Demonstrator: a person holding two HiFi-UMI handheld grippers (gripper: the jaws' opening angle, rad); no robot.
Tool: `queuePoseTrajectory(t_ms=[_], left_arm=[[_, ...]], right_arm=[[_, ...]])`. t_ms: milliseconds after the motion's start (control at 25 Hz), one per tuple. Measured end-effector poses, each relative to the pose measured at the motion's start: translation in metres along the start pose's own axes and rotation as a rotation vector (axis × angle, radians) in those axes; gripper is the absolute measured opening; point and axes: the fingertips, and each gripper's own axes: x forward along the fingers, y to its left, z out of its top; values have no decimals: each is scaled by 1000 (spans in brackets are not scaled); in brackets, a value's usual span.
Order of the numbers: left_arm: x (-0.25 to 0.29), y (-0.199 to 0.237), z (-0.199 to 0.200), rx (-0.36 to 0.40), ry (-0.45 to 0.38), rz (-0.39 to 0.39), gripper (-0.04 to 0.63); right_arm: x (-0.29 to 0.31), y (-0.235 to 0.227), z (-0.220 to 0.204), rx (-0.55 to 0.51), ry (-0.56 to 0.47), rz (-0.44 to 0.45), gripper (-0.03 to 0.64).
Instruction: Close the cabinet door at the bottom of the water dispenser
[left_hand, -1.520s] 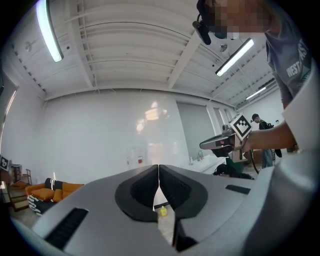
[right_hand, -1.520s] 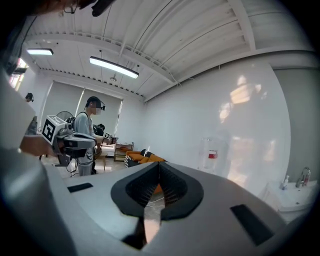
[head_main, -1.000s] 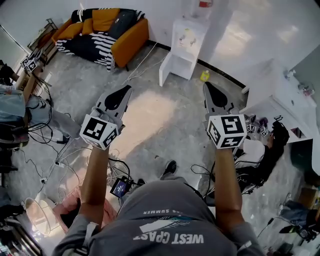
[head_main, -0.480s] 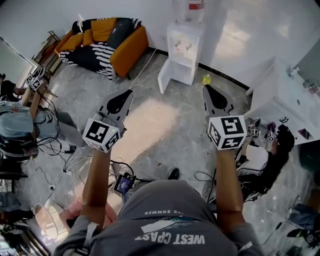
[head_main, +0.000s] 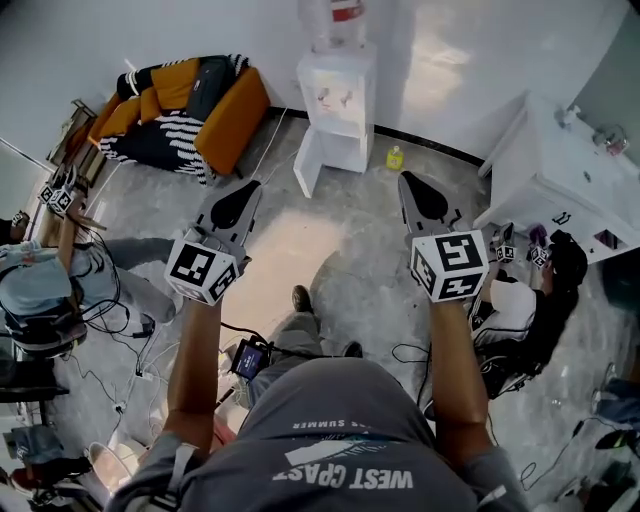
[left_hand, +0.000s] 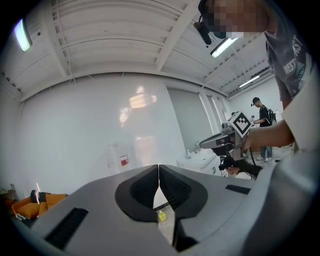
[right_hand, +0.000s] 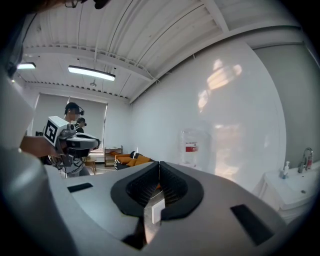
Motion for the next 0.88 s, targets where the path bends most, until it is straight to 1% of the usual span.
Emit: queuePoseTrajectory(t_ms=[160, 280, 480, 680, 880], left_arm=[[37, 4, -10, -4, -15, -42, 18], [61, 19, -22, -17, -25, -60, 18], [106, 65, -37, -37, -41, -89, 18], [142, 111, -53, -60, -38, -139, 18], [173, 159, -65, -83, -43, -146, 18]], right_arm=[[12, -23, -10, -3, 13, -34, 29], [28, -33, -13, -14, 21, -55, 30], [75, -54, -10, -20, 32, -104, 30], [126, -58, -9, -14, 63, -138, 30], [171, -61, -3, -26, 87, -152, 29]])
